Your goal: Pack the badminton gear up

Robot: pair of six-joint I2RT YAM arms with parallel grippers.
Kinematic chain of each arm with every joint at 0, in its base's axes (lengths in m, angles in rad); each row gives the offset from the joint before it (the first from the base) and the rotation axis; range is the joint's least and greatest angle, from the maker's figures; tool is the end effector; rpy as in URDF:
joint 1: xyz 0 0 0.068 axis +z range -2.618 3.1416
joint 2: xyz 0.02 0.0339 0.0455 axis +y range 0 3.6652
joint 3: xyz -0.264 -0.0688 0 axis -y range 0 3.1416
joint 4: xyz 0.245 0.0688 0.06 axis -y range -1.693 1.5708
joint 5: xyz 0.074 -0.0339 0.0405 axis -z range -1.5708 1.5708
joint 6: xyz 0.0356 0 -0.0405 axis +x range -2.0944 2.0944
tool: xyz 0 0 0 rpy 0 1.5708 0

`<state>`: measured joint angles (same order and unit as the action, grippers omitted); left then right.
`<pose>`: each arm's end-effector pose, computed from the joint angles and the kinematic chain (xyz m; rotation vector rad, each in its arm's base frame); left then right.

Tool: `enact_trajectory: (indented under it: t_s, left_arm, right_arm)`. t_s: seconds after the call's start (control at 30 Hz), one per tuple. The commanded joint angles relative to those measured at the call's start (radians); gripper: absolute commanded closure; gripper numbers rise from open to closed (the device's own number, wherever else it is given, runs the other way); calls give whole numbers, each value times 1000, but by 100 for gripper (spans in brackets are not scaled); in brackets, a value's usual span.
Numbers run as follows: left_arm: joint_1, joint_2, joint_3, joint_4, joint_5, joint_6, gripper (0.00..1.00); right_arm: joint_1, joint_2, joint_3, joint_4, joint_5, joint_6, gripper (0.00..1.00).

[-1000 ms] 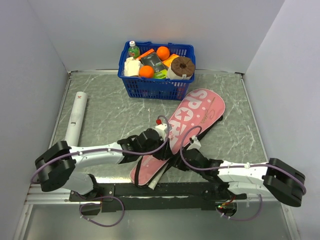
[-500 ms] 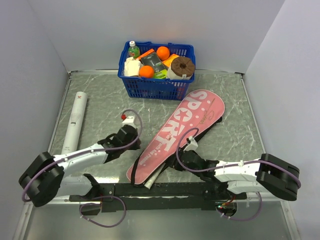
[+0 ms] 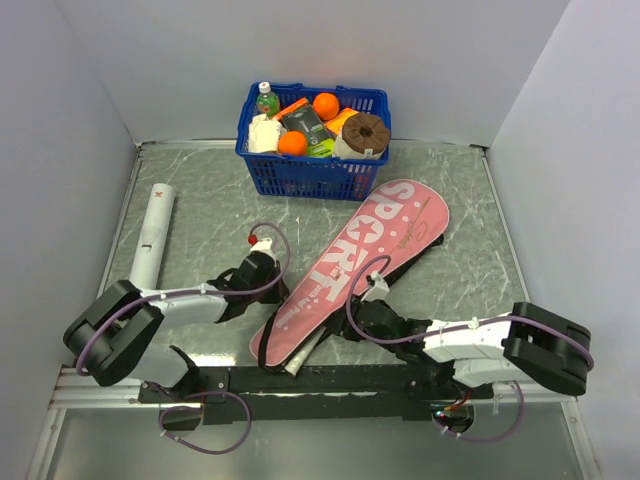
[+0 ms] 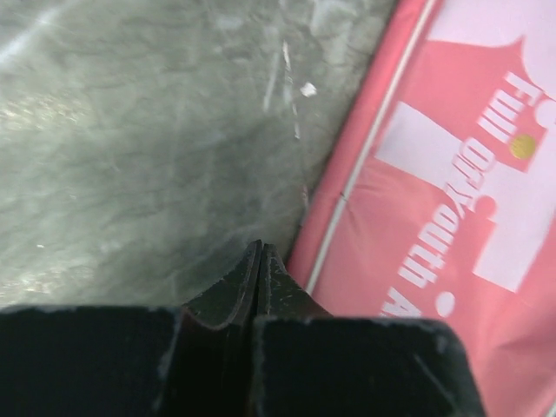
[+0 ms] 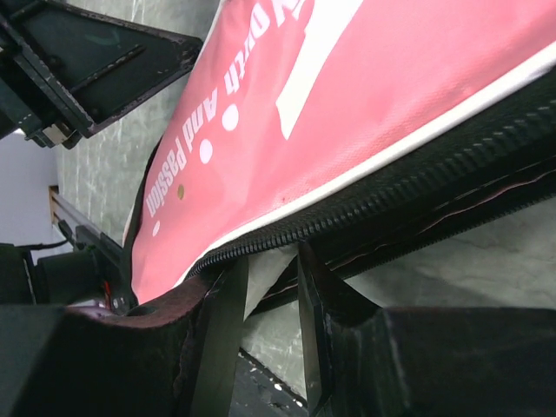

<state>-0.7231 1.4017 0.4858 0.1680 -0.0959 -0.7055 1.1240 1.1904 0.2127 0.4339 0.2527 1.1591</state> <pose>0.1917 -0.1646 0.1415 -0.0291 2.3941 -0.5975 0.0951 0.1779 0.1329 0.2043 2.2875 1.0536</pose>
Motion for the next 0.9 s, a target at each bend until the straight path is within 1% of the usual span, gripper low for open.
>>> enact_trajectory:
  t_s: [0.0,0.23,0.37,0.4,0.43,0.6,0.73,0.87]
  left_arm:
    - [-12,-13,-52,-35,87,-32,99]
    - [-79,-118,-113,-61,104,-87,99]
    - [-171,-153,-130,-88,99,-133,99]
    - [-185,-161,-134,-91,70,-143,99]
    - [-206,-164,-144,-91,64,-161,99]
    - [-240,-175,-188,-53,65,-210,98]
    - [-275,-171,-207,-27,68,-236,99]
    - [-318,-168,-205,4,64,-268,99]
  right_arm:
    - [17,44,33,115,-15,17,63]
    - [36,121,34,200,-1,36,63]
    - [37,152,39,235,32,50,63]
    - [37,161,42,235,42,59,63]
    - [37,163,45,241,48,59,63]
    - [34,175,102,201,118,24,63]
    - [14,225,135,239,132,-4,62]
    - [2,287,157,330,128,-25,63]
